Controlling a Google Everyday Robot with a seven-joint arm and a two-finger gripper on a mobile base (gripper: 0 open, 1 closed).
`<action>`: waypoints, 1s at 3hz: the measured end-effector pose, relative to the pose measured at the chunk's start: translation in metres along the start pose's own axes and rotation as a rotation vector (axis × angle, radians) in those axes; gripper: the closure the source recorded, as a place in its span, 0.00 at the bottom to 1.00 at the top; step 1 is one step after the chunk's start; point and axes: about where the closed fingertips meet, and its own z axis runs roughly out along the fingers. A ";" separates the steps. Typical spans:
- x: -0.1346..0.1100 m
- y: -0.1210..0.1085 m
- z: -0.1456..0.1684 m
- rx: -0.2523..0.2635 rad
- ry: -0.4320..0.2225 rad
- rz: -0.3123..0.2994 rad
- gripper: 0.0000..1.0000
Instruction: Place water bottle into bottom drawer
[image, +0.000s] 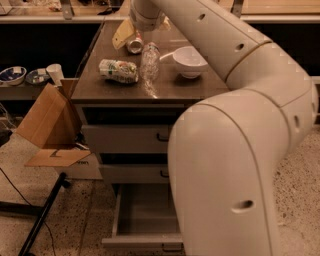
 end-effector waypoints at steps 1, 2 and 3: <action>-0.001 -0.010 0.022 0.008 0.034 0.025 0.00; 0.001 -0.016 0.045 0.010 0.069 0.048 0.00; 0.007 -0.018 0.064 0.003 0.099 0.065 0.00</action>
Offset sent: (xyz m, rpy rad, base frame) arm 0.0700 -0.0109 -0.0391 -0.0119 0.1007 -0.0825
